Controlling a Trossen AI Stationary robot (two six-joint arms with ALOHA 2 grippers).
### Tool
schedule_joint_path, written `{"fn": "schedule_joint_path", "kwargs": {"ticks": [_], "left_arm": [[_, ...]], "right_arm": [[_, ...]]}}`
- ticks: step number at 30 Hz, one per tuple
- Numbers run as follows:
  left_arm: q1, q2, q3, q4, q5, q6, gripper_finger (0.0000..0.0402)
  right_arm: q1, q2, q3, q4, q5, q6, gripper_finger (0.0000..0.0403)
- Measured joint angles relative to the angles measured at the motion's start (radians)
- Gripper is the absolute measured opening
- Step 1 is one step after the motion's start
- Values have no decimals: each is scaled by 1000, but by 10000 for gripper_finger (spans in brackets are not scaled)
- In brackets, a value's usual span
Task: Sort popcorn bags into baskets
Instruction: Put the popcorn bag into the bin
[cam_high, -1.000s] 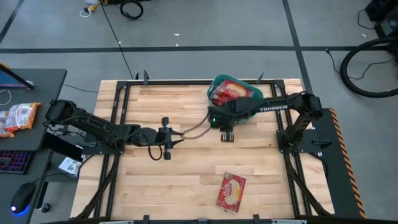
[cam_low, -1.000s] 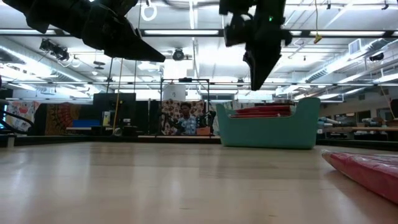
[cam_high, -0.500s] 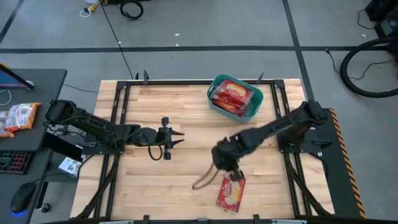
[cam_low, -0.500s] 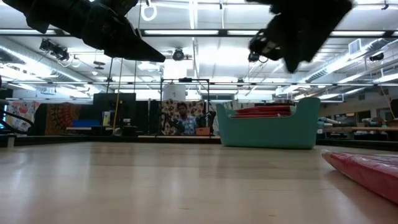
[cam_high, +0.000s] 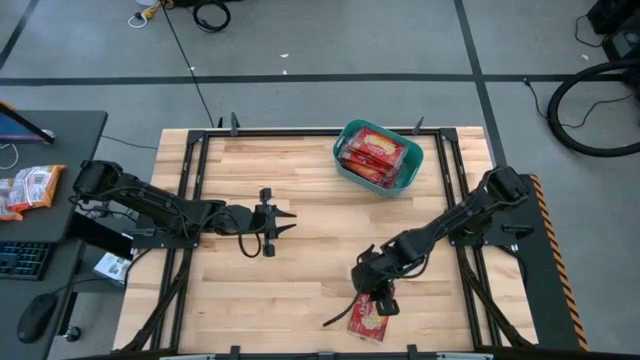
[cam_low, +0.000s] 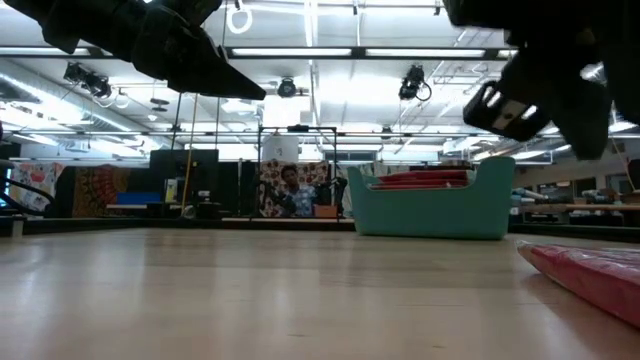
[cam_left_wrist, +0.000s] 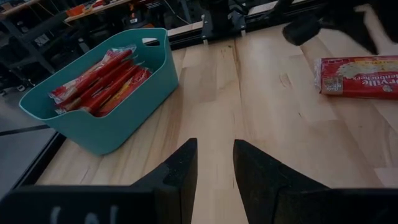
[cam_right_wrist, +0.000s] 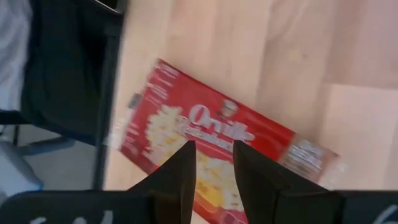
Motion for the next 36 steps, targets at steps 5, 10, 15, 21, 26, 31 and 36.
{"fn": "schedule_joint_path", "kwargs": {"ticks": [5,10,15,21,26,31,36], "left_arm": [[0,0,0,0,0,0,109],[0,0,0,0,0,0,109],[0,0,0,0,0,0,109],[0,0,0,-1,0,0,109],[0,0,0,-11,0,0,109],[0,0,0,-17,0,-2,109],[0,0,0,-12,0,-2,109]], "right_arm": [[-2,0,-58,43,21,18,111],[-1,0,-109,142,6,28,111],[1,0,-135,158,27,35,111],[12,25,-143,171,57,10,111],[15,73,-140,197,36,-24,111],[14,77,-137,180,70,-28,111],[-28,75,-135,82,219,-36,110]]}}
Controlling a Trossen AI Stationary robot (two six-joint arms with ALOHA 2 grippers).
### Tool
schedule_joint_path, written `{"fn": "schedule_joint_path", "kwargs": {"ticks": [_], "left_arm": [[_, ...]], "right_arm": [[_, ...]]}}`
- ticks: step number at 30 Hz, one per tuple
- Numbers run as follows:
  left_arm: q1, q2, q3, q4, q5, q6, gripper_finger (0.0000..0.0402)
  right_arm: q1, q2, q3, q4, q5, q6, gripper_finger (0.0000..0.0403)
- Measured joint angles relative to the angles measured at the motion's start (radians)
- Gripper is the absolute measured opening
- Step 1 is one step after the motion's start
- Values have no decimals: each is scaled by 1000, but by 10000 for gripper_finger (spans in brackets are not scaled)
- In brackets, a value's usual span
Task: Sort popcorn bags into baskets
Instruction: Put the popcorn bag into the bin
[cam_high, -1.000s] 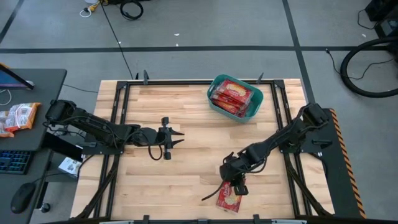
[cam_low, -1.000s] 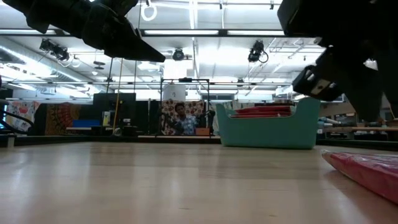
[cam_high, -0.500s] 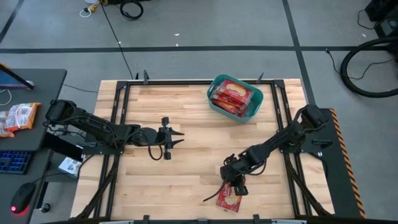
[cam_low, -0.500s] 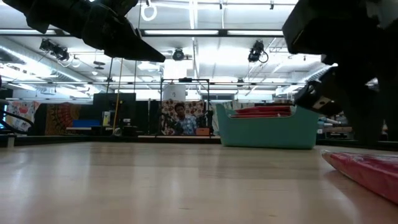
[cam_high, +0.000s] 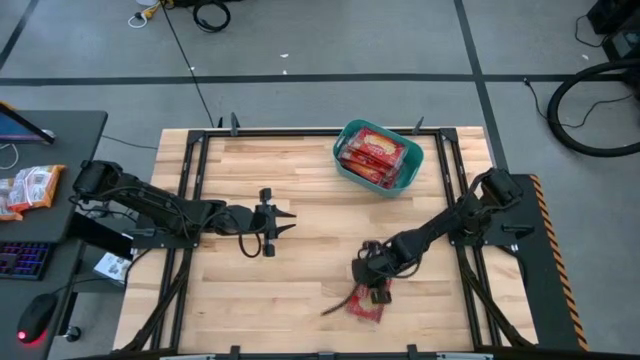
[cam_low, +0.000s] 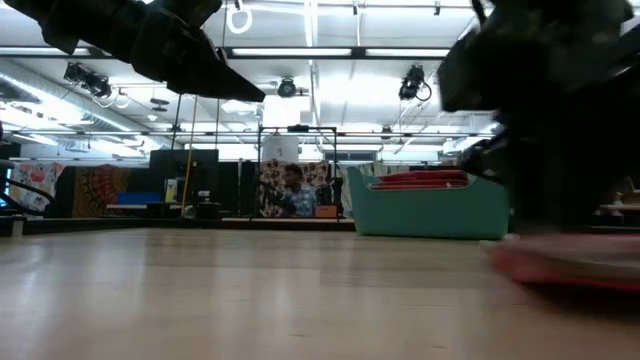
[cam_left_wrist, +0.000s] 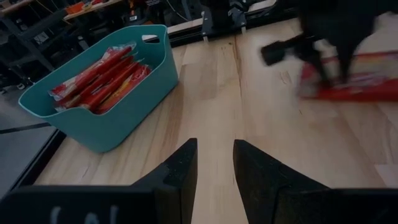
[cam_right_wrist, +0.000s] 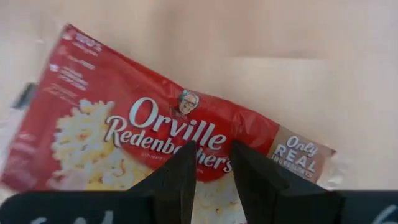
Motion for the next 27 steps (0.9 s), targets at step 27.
{"fn": "schedule_joint_path", "kwargs": {"ticks": [27], "left_arm": [[0,0,0,5,0,0,109]], "right_arm": [[-148,9,242,-340,332,-229,108]]}}
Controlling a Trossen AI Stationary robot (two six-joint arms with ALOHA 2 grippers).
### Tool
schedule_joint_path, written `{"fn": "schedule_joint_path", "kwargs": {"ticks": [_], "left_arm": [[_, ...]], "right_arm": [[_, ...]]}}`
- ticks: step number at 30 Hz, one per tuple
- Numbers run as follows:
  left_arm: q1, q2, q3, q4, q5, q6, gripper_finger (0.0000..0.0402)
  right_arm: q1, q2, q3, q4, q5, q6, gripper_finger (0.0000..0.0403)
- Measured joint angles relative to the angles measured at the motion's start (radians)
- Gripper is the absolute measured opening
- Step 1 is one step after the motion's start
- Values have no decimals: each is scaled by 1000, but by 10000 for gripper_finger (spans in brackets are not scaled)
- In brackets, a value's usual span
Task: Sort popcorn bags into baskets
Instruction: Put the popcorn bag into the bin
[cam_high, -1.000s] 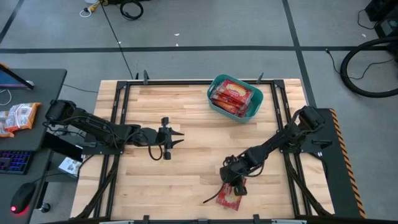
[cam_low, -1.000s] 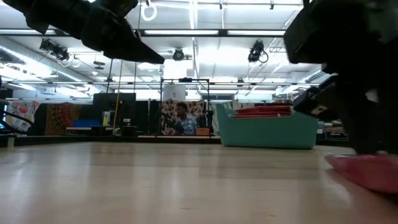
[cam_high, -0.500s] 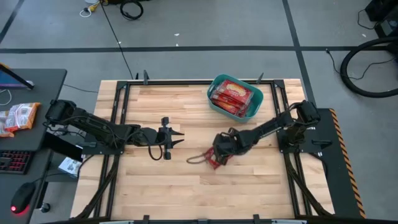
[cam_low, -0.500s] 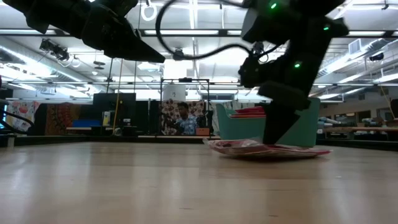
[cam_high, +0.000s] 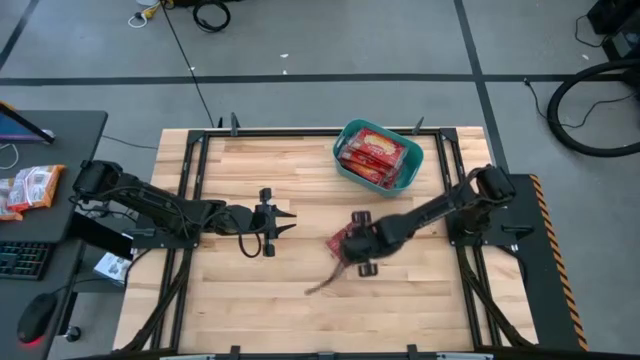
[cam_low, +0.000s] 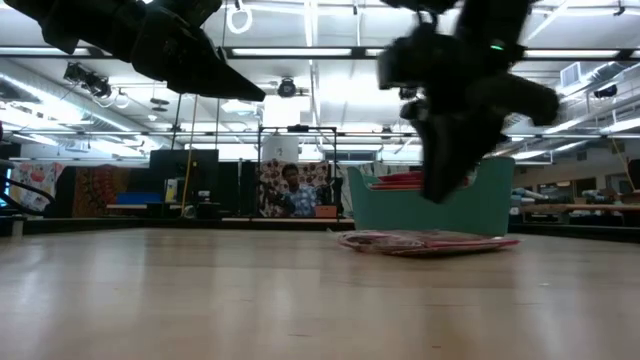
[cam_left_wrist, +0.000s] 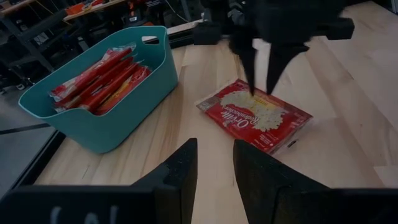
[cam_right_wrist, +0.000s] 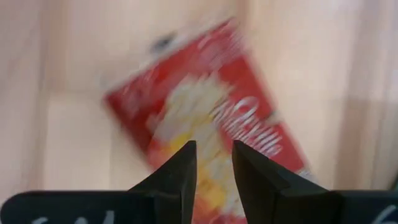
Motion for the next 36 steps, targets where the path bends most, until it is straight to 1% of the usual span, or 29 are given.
{"fn": "schedule_joint_path", "kwargs": {"ticks": [3,5,7,12,16,20,24,28,31,36], "left_arm": [[0,0,0,0,0,0,109],[0,0,0,0,0,0,109],[0,0,0,0,0,0,109],[0,0,0,2,0,0,109],[0,0,0,2,0,0,109],[0,0,0,2,0,0,109],[0,0,0,2,0,0,109],[0,0,0,2,0,0,109],[0,0,0,2,0,0,109],[0,0,0,2,0,0,109]], "right_arm": [[49,1,-44,-6,6,-32,117],[75,1,-62,-2,-1,-39,129],[97,1,-75,0,4,-34,147],[129,1,-99,14,75,-41,198],[140,1,-150,94,115,-49,227],[141,1,-212,190,134,-51,234],[134,-2,-243,245,152,-65,226],[118,-3,-247,259,151,-84,203],[105,-2,-248,262,154,-84,172],[93,0,-249,261,164,-67,103]]}}
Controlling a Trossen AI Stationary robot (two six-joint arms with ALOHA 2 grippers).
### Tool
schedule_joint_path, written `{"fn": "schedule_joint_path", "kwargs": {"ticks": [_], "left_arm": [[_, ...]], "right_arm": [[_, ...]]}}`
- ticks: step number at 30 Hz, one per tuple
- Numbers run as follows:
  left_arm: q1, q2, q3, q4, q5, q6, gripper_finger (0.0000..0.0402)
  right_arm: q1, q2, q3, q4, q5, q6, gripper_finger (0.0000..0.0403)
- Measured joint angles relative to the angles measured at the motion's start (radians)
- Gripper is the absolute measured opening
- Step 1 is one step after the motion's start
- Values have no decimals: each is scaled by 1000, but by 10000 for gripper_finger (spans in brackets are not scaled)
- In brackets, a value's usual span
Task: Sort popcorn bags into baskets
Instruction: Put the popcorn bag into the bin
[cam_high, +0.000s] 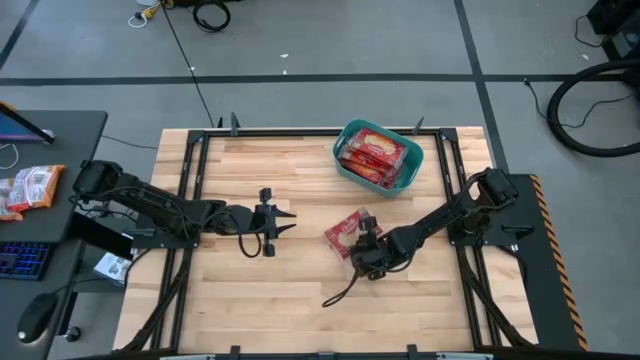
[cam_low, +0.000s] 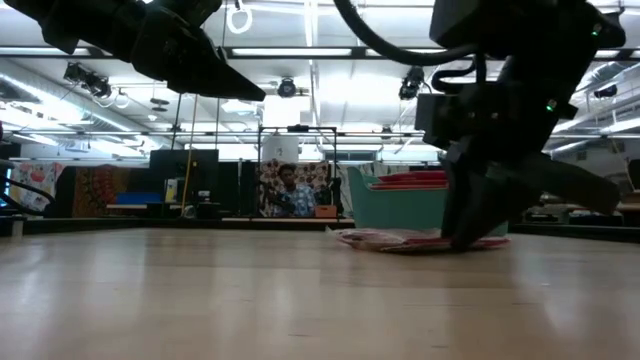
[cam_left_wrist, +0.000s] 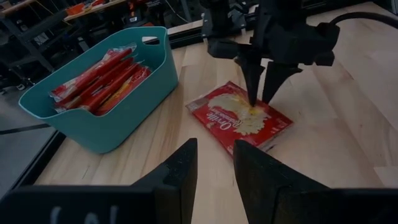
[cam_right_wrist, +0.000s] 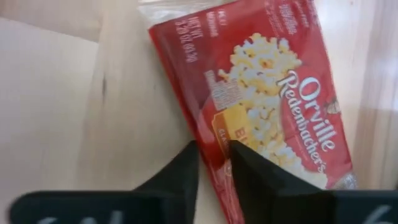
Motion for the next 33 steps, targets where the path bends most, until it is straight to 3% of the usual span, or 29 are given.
{"fn": "schedule_joint_path", "kwargs": {"ticks": [7,21,27,33], "left_arm": [[0,0,0,-1,0,0,109],[0,0,0,-1,0,-3,109],[0,0,0,-1,0,-5,109],[0,0,0,-1,0,-5,109]], "right_arm": [[-1,0,31,-33,-6,-1,8],[-6,0,324,-394,107,-1,4],[-37,-2,308,-316,-70,60,17],[-30,-2,192,-143,-52,99,78]]}}
